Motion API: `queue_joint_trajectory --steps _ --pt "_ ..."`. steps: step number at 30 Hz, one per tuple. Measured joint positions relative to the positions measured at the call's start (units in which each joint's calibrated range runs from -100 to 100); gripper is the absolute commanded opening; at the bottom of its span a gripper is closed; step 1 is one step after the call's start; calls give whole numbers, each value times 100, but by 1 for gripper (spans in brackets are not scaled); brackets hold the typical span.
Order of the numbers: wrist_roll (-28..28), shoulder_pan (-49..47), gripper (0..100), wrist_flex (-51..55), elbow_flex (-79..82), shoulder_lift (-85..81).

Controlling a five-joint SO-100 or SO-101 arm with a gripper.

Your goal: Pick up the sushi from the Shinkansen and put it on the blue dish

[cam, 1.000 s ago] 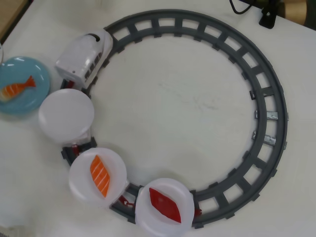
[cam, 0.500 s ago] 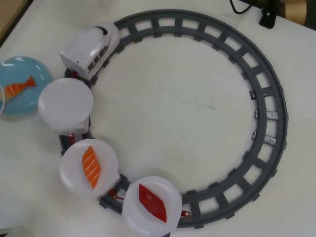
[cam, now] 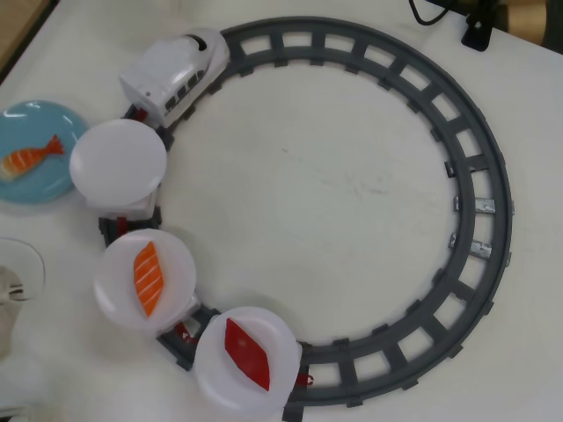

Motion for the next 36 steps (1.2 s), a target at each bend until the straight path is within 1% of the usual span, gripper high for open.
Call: queue_joint_trajectory --steps 6,12,15,21,36 --pt "0 0 3 -303 1153 -987" --pt "0 8 3 -311 2177 -2084" --pt "0 188 3 -311 2653 -2733" --pt "-5 229 3 25 3102 -3948" --pt "-5 286 3 101 3111 -4049"
